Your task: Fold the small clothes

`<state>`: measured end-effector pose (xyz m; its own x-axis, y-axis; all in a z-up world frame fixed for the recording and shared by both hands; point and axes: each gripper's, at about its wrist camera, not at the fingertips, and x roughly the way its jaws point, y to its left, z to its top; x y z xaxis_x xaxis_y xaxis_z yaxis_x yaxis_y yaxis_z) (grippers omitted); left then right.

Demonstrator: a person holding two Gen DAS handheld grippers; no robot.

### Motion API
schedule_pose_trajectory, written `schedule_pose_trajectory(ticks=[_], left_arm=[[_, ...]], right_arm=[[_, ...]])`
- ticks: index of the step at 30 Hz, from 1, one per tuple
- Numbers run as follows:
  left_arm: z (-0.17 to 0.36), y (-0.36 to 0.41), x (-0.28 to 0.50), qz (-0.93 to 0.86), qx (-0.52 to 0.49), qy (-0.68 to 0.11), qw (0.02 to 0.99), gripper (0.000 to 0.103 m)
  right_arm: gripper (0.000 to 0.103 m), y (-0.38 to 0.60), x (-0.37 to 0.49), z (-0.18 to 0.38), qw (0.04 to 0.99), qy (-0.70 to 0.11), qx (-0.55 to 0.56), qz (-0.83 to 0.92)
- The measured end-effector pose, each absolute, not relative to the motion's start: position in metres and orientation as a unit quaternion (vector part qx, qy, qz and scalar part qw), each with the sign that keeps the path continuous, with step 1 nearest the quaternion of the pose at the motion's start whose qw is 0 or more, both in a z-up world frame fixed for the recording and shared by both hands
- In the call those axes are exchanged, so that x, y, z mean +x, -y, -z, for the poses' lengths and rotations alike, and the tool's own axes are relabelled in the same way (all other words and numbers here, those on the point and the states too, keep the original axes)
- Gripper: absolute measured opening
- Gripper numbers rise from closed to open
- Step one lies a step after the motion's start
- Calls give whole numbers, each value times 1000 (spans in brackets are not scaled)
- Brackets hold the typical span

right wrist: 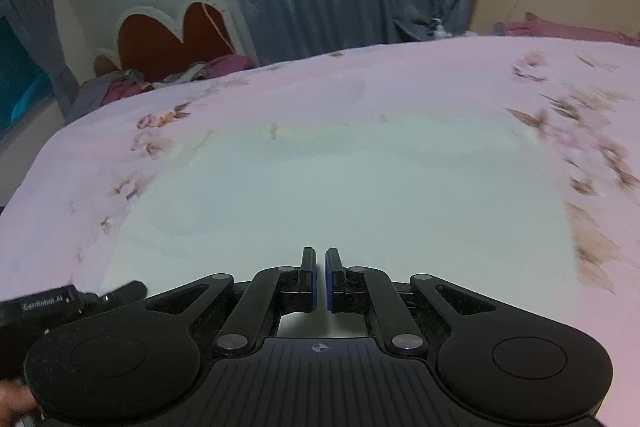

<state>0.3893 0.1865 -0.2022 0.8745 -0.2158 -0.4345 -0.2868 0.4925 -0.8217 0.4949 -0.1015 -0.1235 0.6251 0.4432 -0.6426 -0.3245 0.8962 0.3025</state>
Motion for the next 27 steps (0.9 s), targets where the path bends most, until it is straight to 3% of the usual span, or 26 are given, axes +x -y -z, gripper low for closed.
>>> schedule_pose_trajectory(ticks=[5,7,15,22,27], left_arm=[[196,-184,390,-22,-478,-251,842,19],[197,-185,393,-30,-477,-258,840,9],[157,-164,396,-22,-369,-257,893,7],[88,-86,415,50,-201,-265,942,7],[63,-13,423,107,-135,-274,946,7]], right_arm=[[3,82,505,145,894,-389,49,-217],[1,80,506,146,896,-386,39,-216],[1,85,511,147,890,-393,46,-226],[2,156,510,126,895,-361,170,-199],[2,243,506,110,900,-338,228,-152]])
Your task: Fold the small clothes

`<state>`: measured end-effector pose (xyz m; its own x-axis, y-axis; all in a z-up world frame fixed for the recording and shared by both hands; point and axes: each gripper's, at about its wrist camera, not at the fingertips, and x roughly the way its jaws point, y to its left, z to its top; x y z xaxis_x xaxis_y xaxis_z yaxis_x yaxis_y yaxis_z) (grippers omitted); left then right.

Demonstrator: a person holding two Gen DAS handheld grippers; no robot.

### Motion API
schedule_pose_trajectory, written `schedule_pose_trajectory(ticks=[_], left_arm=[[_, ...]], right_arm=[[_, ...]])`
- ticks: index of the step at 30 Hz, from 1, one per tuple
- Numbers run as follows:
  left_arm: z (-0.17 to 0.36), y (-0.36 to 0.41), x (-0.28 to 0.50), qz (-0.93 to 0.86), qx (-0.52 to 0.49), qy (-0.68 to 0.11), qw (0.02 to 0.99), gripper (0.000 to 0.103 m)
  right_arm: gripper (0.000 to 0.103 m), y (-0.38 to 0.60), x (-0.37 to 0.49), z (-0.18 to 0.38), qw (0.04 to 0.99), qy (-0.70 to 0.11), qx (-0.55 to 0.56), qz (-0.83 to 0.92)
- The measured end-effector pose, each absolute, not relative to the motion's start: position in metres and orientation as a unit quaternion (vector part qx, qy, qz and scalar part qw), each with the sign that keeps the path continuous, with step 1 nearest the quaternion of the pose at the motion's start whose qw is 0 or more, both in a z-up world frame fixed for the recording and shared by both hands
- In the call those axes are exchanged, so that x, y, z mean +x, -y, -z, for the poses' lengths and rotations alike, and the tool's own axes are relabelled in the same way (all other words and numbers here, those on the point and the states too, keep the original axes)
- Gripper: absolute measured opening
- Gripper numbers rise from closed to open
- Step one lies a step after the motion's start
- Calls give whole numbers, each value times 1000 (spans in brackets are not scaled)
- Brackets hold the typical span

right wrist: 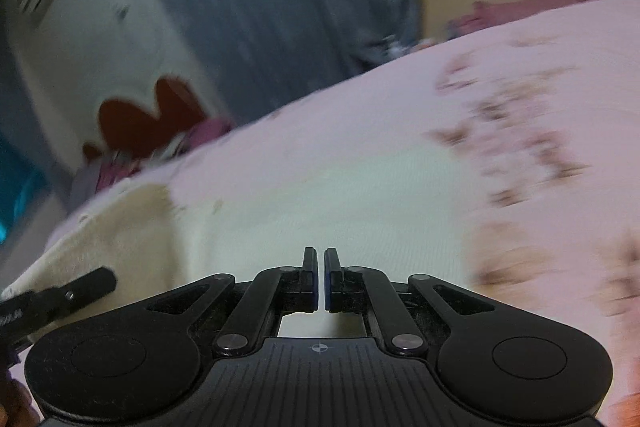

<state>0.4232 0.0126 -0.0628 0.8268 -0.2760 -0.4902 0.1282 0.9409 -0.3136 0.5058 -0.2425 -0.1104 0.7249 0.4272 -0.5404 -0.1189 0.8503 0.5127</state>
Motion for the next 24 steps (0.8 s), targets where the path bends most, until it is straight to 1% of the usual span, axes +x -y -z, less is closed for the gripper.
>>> schedule_pose_trajectory(ticks=[3,4,5,6,7,8,9,10,11,12,13,14,15,18,19,20,24], left_arm=[[66,34,429,139,-105,-300,938,8],[73,52,432,159,-95,-321,929,12],[81,67,438,180,-86,-345,917,19],[91,83,441,204,-77,-369,903,38],[99,97,440,227,-74,-387,891,54],[104,105,437,242,-77,-398,881,52],[103,106,432,252,-86,-398,878,45],[99,101,428,256,-98,-391,879,42],[93,91,425,250,-109,-376,886,42],[86,79,423,237,-114,-358,896,42],[82,66,422,217,-115,-342,907,42],[79,51,425,194,-113,-327,918,42],[78,36,429,171,-114,-319,925,42],[95,-3,450,123,-138,-331,925,38],[102,-13,460,117,-145,-338,922,34],[110,-17,468,110,-147,-348,920,32],[134,-28,492,108,-139,-377,909,33]], right_arm=[[2,287,500,104,899,-329,257,-132],[2,299,499,104,896,-329,267,-134],[2,310,498,105,889,-334,280,-141],[2,318,498,106,884,-338,288,-144],[3,326,498,108,879,-344,296,-144],[14,331,499,108,877,-348,301,-142],[58,335,499,109,876,-349,304,-136],[76,339,495,108,879,-338,307,-135],[78,341,493,105,881,-326,307,-151],[73,343,491,104,880,-327,306,-160],[66,342,492,104,876,-329,306,-173],[52,340,494,104,871,-335,308,-184],[48,336,497,105,866,-342,307,-198],[48,313,507,110,856,-363,287,-230],[48,305,508,113,855,-369,281,-232],[48,298,513,117,853,-376,276,-234],[48,277,530,136,837,-410,273,-238]])
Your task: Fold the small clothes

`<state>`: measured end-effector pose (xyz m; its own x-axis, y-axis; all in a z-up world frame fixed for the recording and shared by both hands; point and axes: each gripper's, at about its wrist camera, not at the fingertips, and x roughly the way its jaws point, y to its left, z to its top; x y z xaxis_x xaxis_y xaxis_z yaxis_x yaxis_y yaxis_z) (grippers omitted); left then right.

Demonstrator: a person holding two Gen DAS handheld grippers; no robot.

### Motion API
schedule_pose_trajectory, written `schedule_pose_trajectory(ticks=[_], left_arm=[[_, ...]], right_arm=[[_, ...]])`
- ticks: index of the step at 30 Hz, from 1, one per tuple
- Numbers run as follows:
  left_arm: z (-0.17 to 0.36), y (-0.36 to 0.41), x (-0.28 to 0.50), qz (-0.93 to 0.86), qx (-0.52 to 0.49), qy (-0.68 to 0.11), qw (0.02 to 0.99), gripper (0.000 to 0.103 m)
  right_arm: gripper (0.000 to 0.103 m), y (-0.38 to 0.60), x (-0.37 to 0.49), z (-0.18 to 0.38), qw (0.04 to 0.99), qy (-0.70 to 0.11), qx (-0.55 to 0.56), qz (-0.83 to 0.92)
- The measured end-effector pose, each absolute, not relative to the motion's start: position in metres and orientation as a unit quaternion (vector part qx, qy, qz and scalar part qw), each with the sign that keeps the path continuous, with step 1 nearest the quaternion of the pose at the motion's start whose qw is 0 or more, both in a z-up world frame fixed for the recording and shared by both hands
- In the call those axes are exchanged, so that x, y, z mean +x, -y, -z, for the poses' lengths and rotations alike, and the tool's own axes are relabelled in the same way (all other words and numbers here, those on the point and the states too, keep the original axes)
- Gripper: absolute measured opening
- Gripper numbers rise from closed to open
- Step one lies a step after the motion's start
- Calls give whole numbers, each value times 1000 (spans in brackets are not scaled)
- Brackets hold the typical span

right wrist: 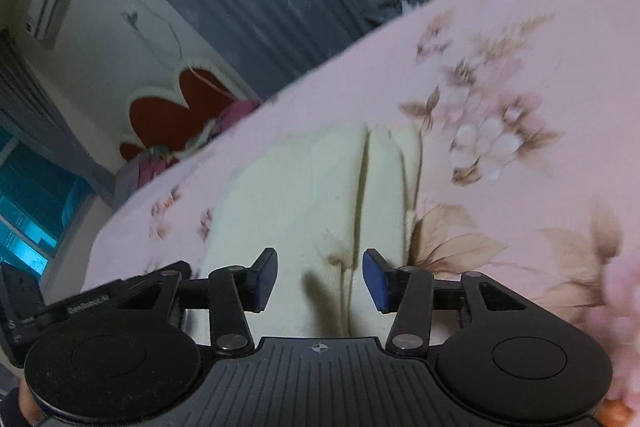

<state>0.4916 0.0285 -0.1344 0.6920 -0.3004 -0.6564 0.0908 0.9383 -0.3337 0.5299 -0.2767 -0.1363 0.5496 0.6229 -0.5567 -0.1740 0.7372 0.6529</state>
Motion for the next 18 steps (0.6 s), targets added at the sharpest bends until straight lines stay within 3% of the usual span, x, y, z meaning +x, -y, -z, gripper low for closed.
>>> schedule_pose_trajectory(ticks=[7,9,11,15,18], left_arm=[[127,-17,486,116,-74,-343,929,28],[132,-14,494,128,-58,-354,925,27],[132,-14,498,138,-56,-354,923,27],[114,-7,489,175,-57,-332,925,25],[117,18,490,196,-5,-361,912,26]], right_arm=[[47,249,542,144,843,-429,223,-237],[18,243,542,145,849,-431,204,-229],[12,240,541,143,852,-428,196,-230],[8,241,524,115,876,-389,169,-231],[8,254,506,105,886,-385,148,-212]])
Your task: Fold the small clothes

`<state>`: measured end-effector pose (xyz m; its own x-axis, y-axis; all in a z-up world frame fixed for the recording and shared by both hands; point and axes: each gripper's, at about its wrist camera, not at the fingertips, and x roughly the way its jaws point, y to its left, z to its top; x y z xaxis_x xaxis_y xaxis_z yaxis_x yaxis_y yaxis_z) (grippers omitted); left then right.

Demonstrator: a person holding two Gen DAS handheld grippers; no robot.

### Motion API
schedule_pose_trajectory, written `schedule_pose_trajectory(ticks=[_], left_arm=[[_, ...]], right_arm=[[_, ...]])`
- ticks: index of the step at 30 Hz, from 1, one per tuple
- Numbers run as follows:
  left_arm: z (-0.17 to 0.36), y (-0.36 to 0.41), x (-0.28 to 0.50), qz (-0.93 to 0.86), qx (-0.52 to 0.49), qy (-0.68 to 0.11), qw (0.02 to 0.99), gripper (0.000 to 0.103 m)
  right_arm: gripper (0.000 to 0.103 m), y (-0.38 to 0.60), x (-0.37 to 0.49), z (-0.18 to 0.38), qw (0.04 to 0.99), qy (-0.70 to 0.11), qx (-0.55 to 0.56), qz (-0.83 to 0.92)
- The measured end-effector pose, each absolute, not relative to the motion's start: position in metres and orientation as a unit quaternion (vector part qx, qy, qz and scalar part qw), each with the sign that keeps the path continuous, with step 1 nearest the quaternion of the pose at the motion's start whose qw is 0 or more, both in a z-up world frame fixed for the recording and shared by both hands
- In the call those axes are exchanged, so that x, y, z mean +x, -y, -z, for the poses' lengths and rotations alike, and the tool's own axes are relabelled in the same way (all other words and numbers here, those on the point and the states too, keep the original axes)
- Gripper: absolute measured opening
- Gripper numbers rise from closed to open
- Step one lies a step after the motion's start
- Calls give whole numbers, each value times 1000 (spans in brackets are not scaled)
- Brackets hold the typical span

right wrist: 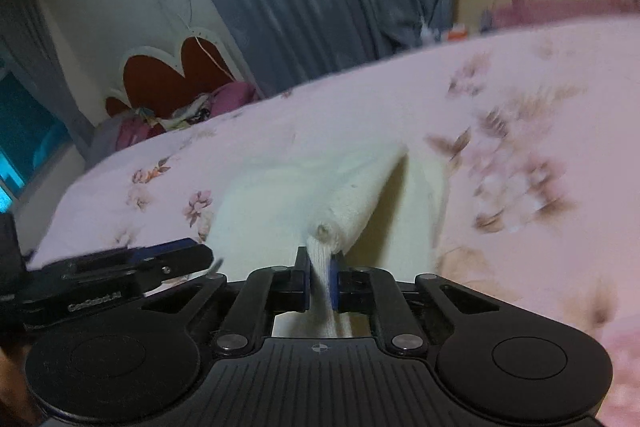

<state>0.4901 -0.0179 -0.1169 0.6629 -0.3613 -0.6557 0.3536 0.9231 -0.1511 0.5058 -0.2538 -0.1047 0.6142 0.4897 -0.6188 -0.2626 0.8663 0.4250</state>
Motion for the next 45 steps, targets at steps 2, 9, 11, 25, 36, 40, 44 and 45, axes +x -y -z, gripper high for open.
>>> schedule_pose_trajectory(ticks=[2,9,11,25,36,40,44,45], left_arm=[[128,28,494,201,4,-380,903,27],[120,18,499,197,-5,-375,906,25],[127,16,504,198,-2,-392,898,26],[109,5,569,216,-15,-336,917,33],[132,11,586,209,9,-347,914,32],[143,15,597,192,10,-384,903,34],[117,6,561,212,-4,-337,917,34],[114,3,549,221,-11,-329,918,34]], right_arm=[[8,259,510,129,873,-427,143,-184],[8,268,507,135,871,-421,167,-191],[8,268,510,136,872,-425,155,-188],[49,259,549,96,906,-379,98,-159],[28,235,584,139,896,-417,27,-152],[29,242,585,144,896,-415,53,-147],[35,246,568,119,904,-394,59,-154],[35,245,561,113,905,-388,57,-167]])
